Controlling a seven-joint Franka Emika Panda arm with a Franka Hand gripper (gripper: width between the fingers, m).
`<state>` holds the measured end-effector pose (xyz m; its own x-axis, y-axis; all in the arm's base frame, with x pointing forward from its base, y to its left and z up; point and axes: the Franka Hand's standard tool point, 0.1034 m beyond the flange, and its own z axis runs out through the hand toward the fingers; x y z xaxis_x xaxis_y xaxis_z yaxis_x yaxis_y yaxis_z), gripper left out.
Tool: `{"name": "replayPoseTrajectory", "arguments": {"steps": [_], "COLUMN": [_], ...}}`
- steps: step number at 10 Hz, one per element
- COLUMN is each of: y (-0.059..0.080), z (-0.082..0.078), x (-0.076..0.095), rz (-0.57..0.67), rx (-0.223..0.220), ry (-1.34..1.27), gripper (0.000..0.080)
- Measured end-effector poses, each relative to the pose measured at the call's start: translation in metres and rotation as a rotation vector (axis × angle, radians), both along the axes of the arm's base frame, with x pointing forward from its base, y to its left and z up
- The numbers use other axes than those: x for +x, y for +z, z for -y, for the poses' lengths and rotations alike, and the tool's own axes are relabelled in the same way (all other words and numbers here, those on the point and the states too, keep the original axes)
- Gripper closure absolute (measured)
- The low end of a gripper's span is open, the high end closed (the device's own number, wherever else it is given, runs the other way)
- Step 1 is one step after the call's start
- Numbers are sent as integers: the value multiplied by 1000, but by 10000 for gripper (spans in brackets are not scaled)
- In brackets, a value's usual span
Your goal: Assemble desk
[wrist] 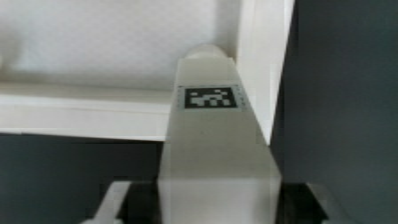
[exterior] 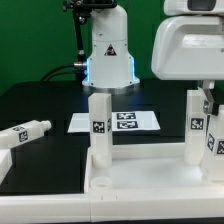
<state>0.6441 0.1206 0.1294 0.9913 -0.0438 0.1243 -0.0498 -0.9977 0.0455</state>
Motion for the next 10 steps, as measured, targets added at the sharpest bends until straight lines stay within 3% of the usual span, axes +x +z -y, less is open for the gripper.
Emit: {"name": "replayPoseTrajectory", "arguments": {"steps": [3,5,8,10], "y": [-1,-2,-2,-3], "z": [7,13,15,19], "x": [-3,-5,-7,-8], "rz": [108,154,145,120], "rx": [60,153,177,246], "ry": [-489,-839,-1003,-1319], "gripper": [517,514,514,513]}}
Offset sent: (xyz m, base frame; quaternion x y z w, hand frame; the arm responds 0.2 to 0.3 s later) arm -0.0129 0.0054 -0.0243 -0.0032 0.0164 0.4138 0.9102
